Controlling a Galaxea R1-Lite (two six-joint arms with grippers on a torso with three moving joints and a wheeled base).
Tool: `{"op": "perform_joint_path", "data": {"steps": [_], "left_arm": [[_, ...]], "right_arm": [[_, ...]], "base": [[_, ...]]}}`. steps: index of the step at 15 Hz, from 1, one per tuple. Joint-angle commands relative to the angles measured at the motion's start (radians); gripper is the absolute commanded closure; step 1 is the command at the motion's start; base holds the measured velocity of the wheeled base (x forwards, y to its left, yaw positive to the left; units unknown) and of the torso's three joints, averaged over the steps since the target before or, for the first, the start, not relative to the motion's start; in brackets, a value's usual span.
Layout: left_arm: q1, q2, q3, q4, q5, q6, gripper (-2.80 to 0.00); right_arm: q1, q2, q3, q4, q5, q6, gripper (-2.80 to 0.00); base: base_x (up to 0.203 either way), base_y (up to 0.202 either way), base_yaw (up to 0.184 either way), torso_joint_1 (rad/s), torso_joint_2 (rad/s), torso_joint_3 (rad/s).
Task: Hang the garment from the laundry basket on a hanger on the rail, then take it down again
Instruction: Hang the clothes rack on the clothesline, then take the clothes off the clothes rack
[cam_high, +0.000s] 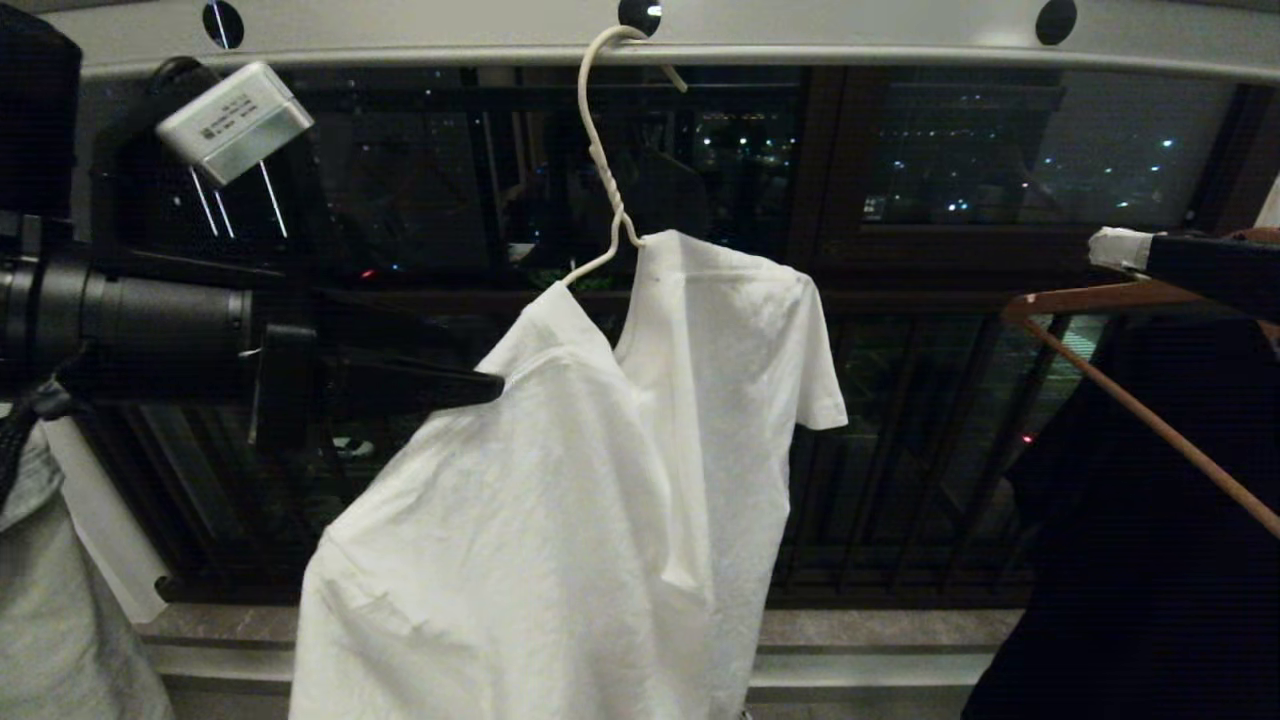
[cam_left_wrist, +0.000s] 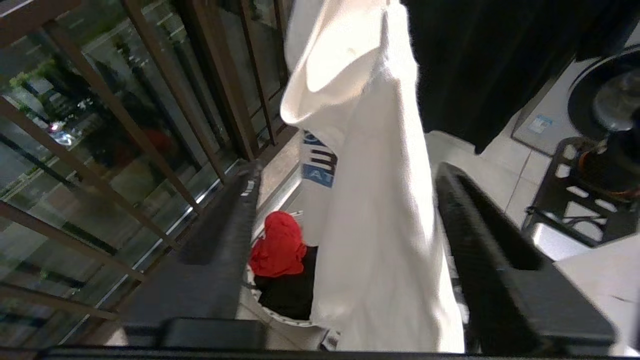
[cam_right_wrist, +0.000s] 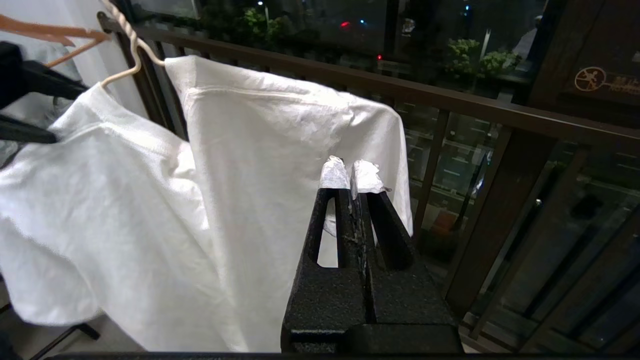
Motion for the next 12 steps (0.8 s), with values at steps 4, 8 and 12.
{"op": "perform_joint_path", "data": {"steps": [4, 8, 12], "left_arm": [[0.000, -0.165, 0.051, 0.002, 0.000, -0.151, 0.00], [0.000, -0.294, 0.128, 0.003, 0.010, -0.254, 0.00], [-0.001, -0.310, 0.226, 0.008, 0.059, -0.273, 0.00]], "right_arm": [[0.001, 0.009, -0.008, 0.000, 0.003, 0.002, 0.00], [0.003, 0.036, -0.011, 0.003, 0.003, 0.003, 0.00], [0.039, 0.050, -0.009, 0.006, 0.002, 0.006, 0.00]], "base": [[0.000, 0.000, 0.000, 0.000, 0.00, 0.000], [0.000, 0.000, 0.000, 0.000, 0.00, 0.000], [0.000, 0.000, 0.000, 0.000, 0.00, 0.000]]}}
